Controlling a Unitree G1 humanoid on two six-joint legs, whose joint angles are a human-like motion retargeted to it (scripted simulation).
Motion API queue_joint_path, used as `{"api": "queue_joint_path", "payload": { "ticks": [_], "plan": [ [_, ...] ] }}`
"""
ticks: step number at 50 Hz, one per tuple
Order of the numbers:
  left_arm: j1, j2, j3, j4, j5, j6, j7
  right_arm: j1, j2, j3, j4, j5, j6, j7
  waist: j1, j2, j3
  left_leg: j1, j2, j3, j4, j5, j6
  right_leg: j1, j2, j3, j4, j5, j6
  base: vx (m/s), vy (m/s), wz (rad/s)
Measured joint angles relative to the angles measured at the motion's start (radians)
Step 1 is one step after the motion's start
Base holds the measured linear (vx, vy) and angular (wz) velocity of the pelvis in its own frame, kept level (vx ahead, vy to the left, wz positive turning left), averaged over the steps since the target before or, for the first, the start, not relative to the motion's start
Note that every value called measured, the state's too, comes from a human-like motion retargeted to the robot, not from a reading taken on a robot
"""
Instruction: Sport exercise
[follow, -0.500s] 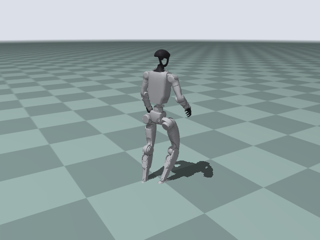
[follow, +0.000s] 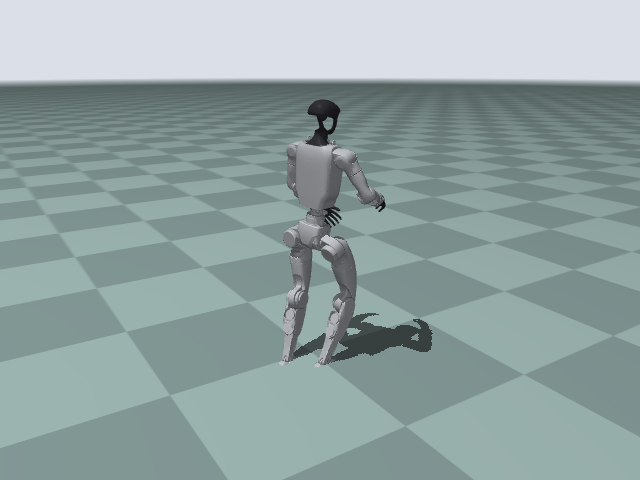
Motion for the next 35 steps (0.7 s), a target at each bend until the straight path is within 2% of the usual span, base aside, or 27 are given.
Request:
{"api": "queue_joint_path", "payload": {
  "ticks": [6, 9, 13, 15, 22, 25, 28, 31, 35],
  "plan": [
    [-0.254, -0.020, -0.041, -0.119, -0.051, -0.046, 0.108, -0.248, -0.032, -0.018, -0.047, 0.015, -0.020, -0.132, -0.024, 0.030, -0.025, -0.051, 0.018, 0.020, 0.069, -0.028, 0.000, -0.019, 0.015, 0.008, -0.009, 0.002, 0.011, 0.00, -0.05, -0.09],
    [-0.549, -0.043, -0.011, -0.103, -0.109, -0.064, 0.214, -0.541, -0.069, -0.016, -0.022, 0.029, -0.019, -0.248, -0.028, 0.100, -0.030, -0.154, 0.076, 0.023, 0.097, -0.037, -0.004, -0.061, 0.077, -0.006, -0.122, 0.067, 0.007, 0.05, -0.06, -0.22],
    [-0.762, -0.076, 0.012, -0.096, -0.179, -0.086, 0.323, -0.752, -0.078, -0.040, 0.005, 0.025, -0.006, -0.357, -0.045, 0.104, -0.042, -0.231, 0.084, 0.031, 0.211, -0.055, -0.009, -0.123, 0.076, 0.011, -0.050, 0.064, 0.017, 0.01, -0.08, -0.14],
    [-1.049, -0.076, 0.047, 0.004, -0.264, -0.106, 0.377, -1.034, -0.091, -0.006, 0.120, 0.056, 0.001, -0.417, -0.044, 0.146, -0.051, -0.357, 0.104, 0.015, 0.213, -0.043, -0.012, -0.213, 0.104, 0.006, -0.125, 0.115, 0.019, 0.07, -0.05, -0.06],
    [-1.270, -0.116, 0.092, -0.050, -0.376, -0.163, 0.403, -1.239, -0.088, -0.003, 0.113, 0.097, -0.001, -0.447, -0.054, 0.160, -0.063, -0.537, 0.121, -0.013, 0.403, -0.088, -0.015, -0.373, 0.112, 0.012, -0.005, 0.120, 0.032, -0.05, -0.04, -0.09],
    [-1.252, -0.120, 0.103, -0.193, -0.378, -0.190, 0.376, -1.238, -0.121, -0.002, -0.039, 0.083, -0.024, -0.438, -0.048, 0.182, -0.056, -0.586, 0.140, -0.025, 0.473, -0.150, 0.006, -0.411, 0.121, -0.005, 0.012, 0.104, 0.027, -0.06, 0.00, -0.04],
    [-1.086, -0.137, 0.098, -0.387, -0.373, -0.179, 0.339, -1.076, -0.148, -0.034, -0.261, 0.079, -0.026, -0.396, -0.039, 0.211, -0.035, -0.571, 0.200, 0.000, 0.540, -0.220, 0.031, -0.387, 0.146, -0.033, 0.001, 0.096, 0.016, -0.10, 0.02, -0.16],
    [-0.823, -0.137, 0.063, -0.550, -0.415, -0.163, 0.278, -0.789, -0.156, -0.103, -0.455, 0.126, -0.032, -0.317, -0.042, 0.212, -0.030, -0.495, 0.224, 0.023, 0.534, -0.269, 0.043, -0.322, 0.158, -0.054, -0.023, 0.076, 0.008, -0.03, 0.01, -0.01],
    [-0.529, -0.124, 0.023, -0.602, -0.477, -0.136, 0.196, -0.466, -0.154, -0.138, -0.520, 0.189, -0.029, -0.214, -0.044, 0.201, -0.027, -0.433, 0.222, 0.033, 0.497, -0.296, 0.043, -0.285, 0.155, -0.069, -0.029, 0.062, 0.003, -0.01, 0.01, 0.01]
  ]
}}
